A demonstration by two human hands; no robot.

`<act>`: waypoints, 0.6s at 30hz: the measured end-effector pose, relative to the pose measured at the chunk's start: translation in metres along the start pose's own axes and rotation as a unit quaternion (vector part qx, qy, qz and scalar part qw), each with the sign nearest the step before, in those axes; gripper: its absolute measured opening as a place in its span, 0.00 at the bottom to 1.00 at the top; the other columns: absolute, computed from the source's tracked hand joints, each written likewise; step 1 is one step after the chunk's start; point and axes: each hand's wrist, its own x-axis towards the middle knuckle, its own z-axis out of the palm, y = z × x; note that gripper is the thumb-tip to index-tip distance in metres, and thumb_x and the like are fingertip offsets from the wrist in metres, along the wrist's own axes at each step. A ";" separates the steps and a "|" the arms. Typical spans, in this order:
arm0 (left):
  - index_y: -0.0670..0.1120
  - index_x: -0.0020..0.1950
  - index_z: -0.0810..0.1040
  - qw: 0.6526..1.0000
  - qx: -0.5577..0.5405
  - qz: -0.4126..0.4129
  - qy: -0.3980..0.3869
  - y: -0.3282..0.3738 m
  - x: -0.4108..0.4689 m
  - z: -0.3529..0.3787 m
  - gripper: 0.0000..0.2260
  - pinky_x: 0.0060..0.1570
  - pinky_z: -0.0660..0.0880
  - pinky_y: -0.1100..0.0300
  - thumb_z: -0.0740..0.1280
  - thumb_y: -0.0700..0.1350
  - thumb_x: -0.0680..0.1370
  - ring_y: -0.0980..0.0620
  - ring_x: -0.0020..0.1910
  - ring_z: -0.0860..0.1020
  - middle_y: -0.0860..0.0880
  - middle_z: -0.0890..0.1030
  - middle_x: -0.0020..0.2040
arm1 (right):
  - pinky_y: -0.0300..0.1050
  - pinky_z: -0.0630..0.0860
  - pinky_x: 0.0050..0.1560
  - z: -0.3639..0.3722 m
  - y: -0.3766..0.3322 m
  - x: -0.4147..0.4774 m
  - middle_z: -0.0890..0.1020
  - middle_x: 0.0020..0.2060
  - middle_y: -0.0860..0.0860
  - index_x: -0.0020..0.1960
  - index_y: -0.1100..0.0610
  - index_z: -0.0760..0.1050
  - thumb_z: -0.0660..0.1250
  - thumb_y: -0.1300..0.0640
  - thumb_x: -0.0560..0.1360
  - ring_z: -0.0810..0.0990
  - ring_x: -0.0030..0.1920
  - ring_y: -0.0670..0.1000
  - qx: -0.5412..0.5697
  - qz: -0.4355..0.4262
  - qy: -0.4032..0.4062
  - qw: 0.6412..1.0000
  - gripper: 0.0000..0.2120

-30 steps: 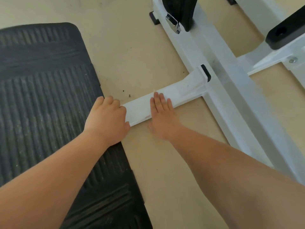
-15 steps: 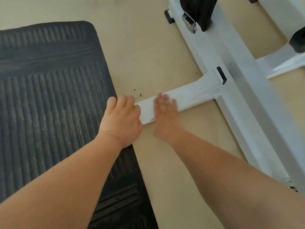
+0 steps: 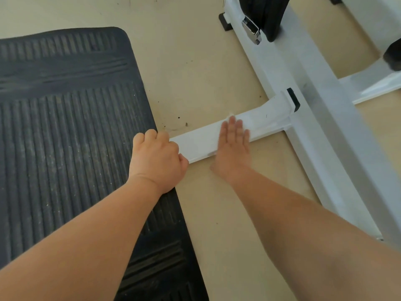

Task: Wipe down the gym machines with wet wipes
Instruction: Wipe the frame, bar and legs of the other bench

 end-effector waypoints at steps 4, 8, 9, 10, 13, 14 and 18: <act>0.50 0.36 0.69 0.999 -0.032 -0.001 0.007 0.001 0.001 0.002 0.17 0.49 0.64 0.51 0.53 0.57 0.79 0.48 0.42 0.66 0.50 0.67 0.40 | 0.64 0.35 0.79 0.013 -0.051 -0.016 0.30 0.80 0.58 0.81 0.59 0.28 0.69 0.49 0.75 0.29 0.79 0.62 -0.072 -0.236 -0.003 0.969 0.55; 0.50 0.36 0.68 0.999 -0.028 0.005 0.019 0.000 0.000 0.005 0.17 0.48 0.64 0.51 0.53 0.57 0.79 0.48 0.42 0.65 0.50 0.67 0.39 | 0.62 0.33 0.79 0.028 -0.025 -0.026 0.29 0.80 0.54 0.80 0.54 0.27 0.67 0.54 0.74 0.27 0.79 0.56 -0.092 -0.257 0.026 0.962 0.54; 0.49 0.36 0.69 0.999 -0.021 0.007 0.024 0.000 0.000 0.005 0.17 0.47 0.63 0.51 0.54 0.58 0.79 0.48 0.41 0.65 0.50 0.67 0.38 | 0.62 0.32 0.79 0.027 -0.009 -0.027 0.28 0.79 0.54 0.80 0.54 0.26 0.67 0.54 0.74 0.27 0.79 0.56 -0.088 -0.214 0.029 0.972 0.54; 0.48 0.35 0.70 0.999 -0.017 0.008 0.029 0.000 0.000 0.005 0.18 0.46 0.62 0.52 0.55 0.57 0.79 0.47 0.41 0.65 0.50 0.66 0.38 | 0.62 0.32 0.79 0.024 0.009 -0.026 0.27 0.79 0.55 0.80 0.55 0.26 0.66 0.53 0.74 0.27 0.79 0.56 -0.084 -0.158 0.030 0.983 0.54; 0.48 0.34 0.70 1.000 -0.015 0.008 0.023 -0.001 0.002 0.005 0.18 0.45 0.61 0.52 0.55 0.57 0.78 0.48 0.40 0.65 0.51 0.64 0.36 | 0.61 0.32 0.79 0.013 0.038 -0.019 0.27 0.78 0.59 0.79 0.59 0.25 0.63 0.54 0.75 0.28 0.79 0.60 -0.046 0.013 0.030 0.998 0.51; 0.48 0.34 0.70 1.000 -0.018 0.004 0.019 -0.002 0.002 0.006 0.18 0.45 0.61 0.53 0.55 0.57 0.78 0.48 0.40 0.66 0.51 0.64 0.36 | 0.61 0.32 0.79 0.010 0.034 -0.015 0.27 0.78 0.61 0.79 0.61 0.26 0.63 0.54 0.75 0.28 0.79 0.62 -0.031 0.040 0.027 0.998 0.51; 0.49 0.33 0.69 0.999 -0.042 -0.011 0.008 0.001 0.003 0.003 0.16 0.46 0.62 0.53 0.56 0.55 0.77 0.48 0.41 0.66 0.51 0.65 0.37 | 0.63 0.32 0.78 0.011 -0.024 -0.010 0.27 0.78 0.61 0.79 0.61 0.26 0.63 0.56 0.76 0.28 0.79 0.63 -0.015 -0.085 0.021 0.996 0.50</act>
